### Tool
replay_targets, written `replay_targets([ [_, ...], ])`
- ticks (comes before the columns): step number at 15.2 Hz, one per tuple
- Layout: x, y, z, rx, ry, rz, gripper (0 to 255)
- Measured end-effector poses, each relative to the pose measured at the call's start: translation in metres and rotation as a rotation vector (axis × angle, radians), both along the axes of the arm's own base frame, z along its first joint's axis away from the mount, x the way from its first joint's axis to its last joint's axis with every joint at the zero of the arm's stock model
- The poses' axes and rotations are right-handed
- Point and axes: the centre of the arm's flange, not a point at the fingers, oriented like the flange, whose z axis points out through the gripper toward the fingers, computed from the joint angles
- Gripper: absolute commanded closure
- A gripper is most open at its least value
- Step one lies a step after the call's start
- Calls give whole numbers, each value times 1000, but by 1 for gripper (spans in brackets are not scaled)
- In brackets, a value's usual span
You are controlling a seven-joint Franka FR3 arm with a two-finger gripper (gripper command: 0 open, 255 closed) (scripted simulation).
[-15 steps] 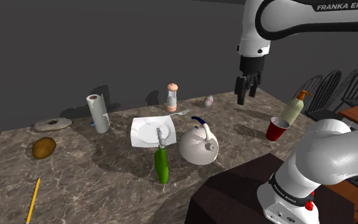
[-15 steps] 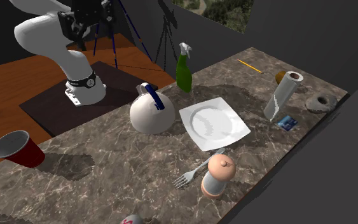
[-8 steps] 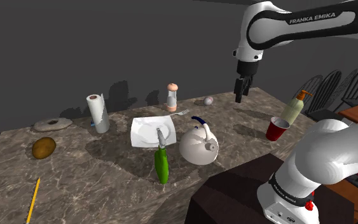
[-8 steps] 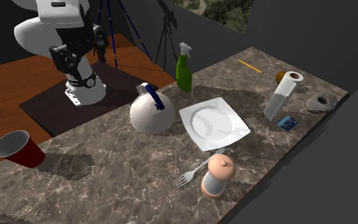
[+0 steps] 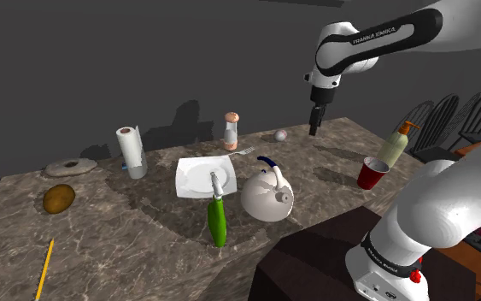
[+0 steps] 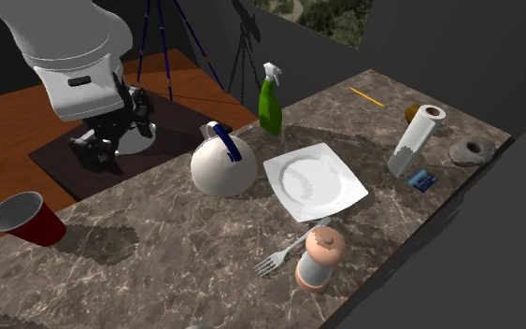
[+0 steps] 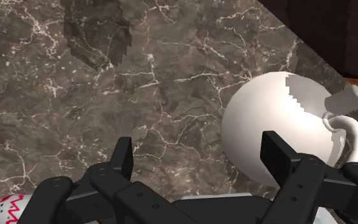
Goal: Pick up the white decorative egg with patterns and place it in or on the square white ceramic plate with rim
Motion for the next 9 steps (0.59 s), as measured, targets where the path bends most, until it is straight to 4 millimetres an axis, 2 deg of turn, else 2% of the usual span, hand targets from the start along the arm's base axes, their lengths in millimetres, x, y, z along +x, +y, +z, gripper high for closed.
replay_targets([
  [6, 49, -48, -33, 35, -36, 118, 0],
  [9, 74, -70, -57, 51, -54, 178, 0],
])
